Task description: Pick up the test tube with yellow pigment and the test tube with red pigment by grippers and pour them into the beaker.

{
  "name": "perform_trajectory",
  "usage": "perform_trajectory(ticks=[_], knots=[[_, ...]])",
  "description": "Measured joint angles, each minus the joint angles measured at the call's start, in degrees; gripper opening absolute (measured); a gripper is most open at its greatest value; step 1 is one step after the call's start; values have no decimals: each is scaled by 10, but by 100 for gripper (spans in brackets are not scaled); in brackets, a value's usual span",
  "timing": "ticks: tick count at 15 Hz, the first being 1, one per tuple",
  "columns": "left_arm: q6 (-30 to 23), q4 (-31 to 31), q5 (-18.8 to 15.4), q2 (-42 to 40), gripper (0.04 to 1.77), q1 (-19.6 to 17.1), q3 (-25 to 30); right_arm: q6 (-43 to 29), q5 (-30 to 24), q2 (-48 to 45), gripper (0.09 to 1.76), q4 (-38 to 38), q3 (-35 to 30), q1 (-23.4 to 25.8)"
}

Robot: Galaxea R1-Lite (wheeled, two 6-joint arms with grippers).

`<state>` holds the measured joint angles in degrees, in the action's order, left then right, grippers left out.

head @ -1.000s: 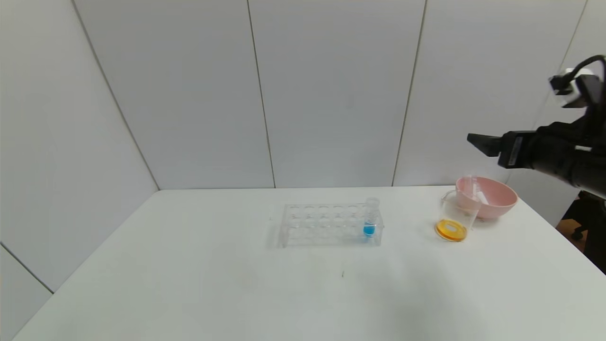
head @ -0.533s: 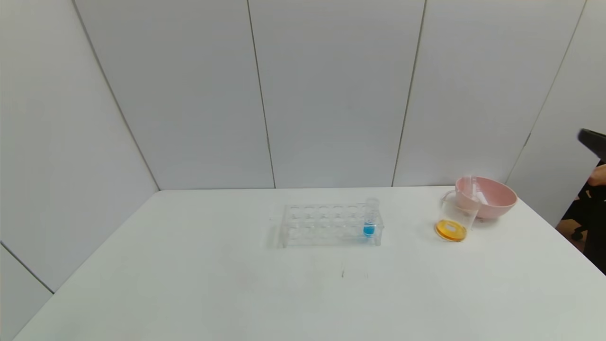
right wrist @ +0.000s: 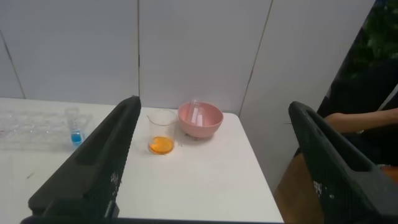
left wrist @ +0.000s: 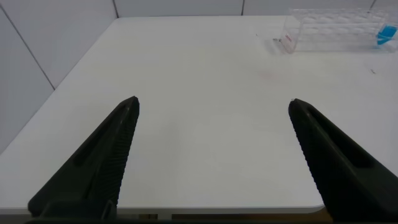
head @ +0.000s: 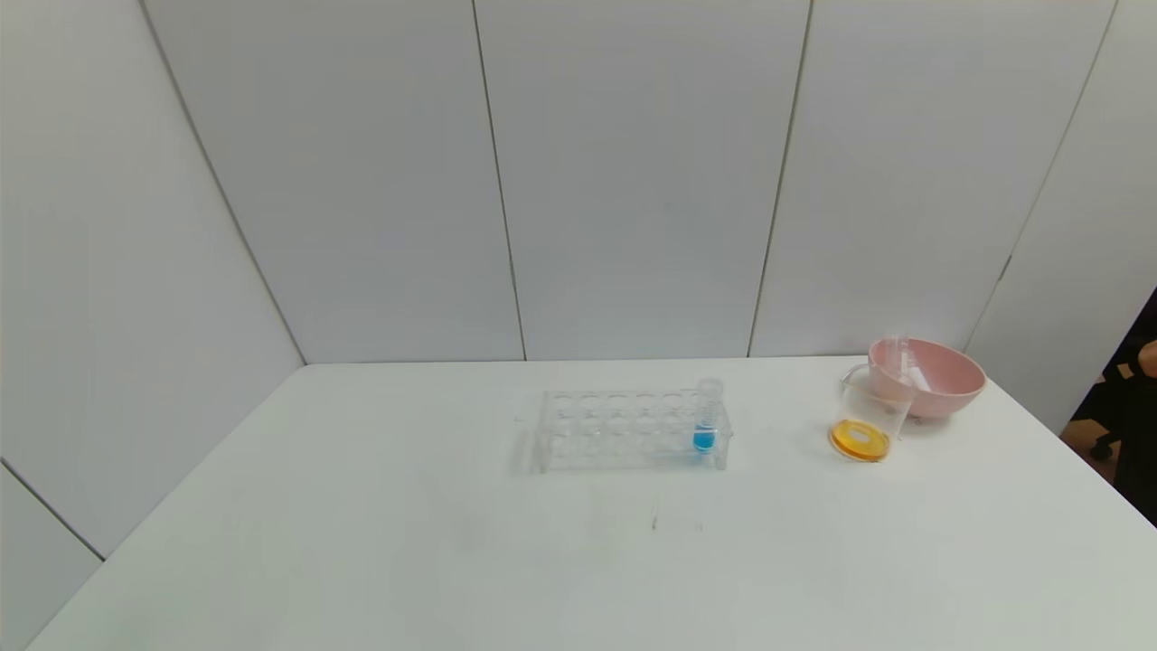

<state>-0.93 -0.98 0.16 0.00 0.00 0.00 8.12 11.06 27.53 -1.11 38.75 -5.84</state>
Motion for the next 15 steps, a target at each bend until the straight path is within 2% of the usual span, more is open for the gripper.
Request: perform_trajectory(ticks=[4, 7, 10, 13, 15], knots=[[0, 0, 0, 0, 172, 0, 0, 7, -3, -110, 170, -66, -12, 42], [0, 0, 0, 0, 172, 0, 0, 4, -46, -195, 170, -73, -58, 53], [0, 0, 0, 0, 172, 0, 0, -27, -45, -252, 170, -7, -136, 55], [0, 0, 0, 0, 172, 0, 0, -36, -45, -271, 170, 64, -260, 55], [0, 0, 0, 0, 172, 0, 0, -39, -52, -273, 170, 84, -339, 55]])
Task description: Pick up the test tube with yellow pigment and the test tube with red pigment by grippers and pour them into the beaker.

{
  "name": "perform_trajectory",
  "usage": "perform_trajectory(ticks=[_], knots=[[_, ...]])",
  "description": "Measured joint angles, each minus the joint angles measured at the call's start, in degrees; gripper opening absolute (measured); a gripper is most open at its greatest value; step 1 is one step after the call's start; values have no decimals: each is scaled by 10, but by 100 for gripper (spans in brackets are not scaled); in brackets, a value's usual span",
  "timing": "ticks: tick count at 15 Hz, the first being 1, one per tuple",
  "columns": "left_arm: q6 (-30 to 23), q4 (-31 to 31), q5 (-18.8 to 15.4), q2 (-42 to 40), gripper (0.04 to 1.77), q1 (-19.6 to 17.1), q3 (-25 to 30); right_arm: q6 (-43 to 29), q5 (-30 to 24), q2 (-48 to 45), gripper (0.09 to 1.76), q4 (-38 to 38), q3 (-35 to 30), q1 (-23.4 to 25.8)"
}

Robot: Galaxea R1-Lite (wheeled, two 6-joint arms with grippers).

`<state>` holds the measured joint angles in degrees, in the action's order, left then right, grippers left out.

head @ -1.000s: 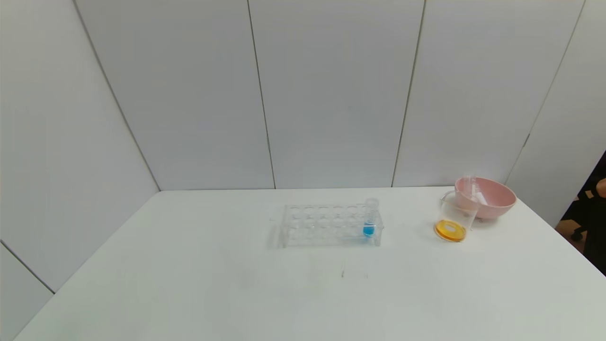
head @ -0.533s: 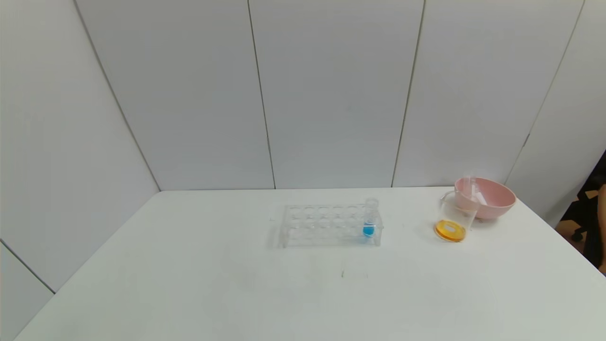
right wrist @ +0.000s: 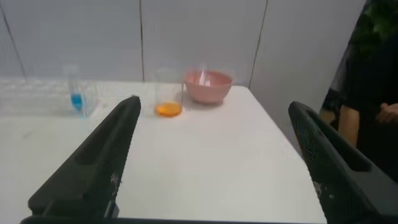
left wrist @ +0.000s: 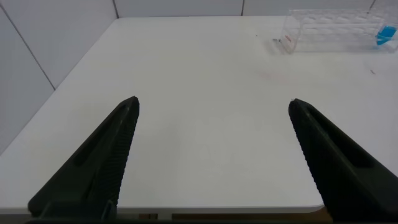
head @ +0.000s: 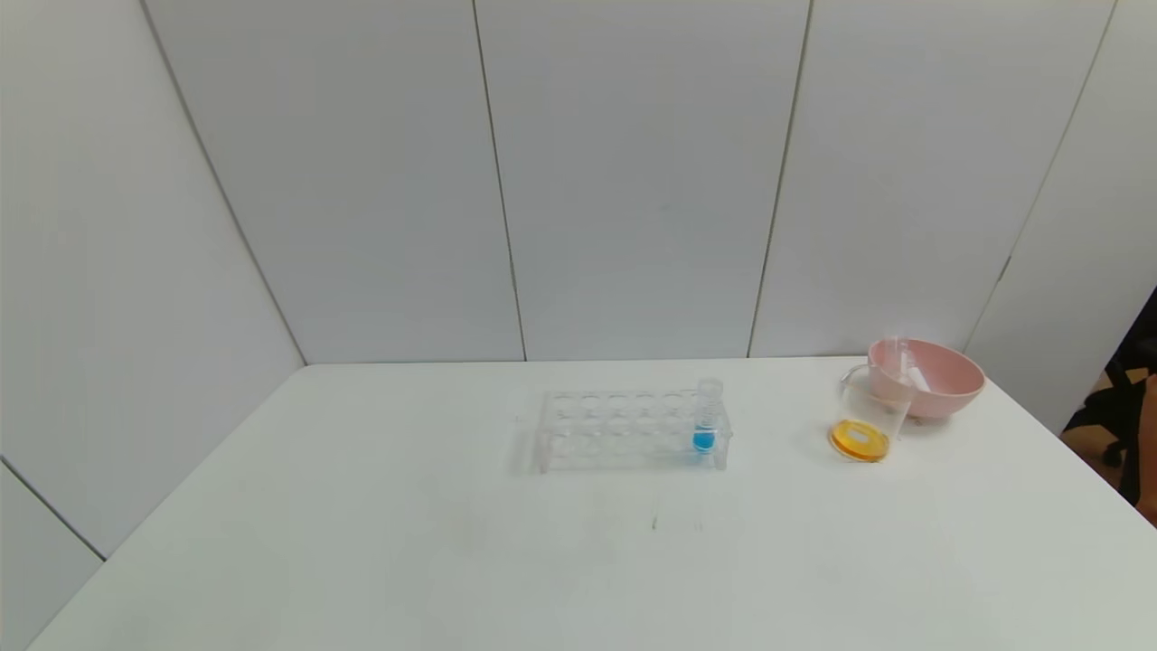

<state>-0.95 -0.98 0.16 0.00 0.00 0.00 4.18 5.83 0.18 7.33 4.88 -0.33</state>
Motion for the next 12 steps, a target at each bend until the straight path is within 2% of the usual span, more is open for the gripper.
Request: perform_trajectory(ticks=[2, 4, 12], knots=[[0, 0, 0, 0, 172, 0, 0, -19, -41, -1, 170, -30, -36, 0], [0, 0, 0, 0, 172, 0, 0, -27, -54, -2, 170, -80, -45, 0], [0, 0, 0, 0, 172, 0, 0, -27, -56, -2, 171, -77, -48, -1]])
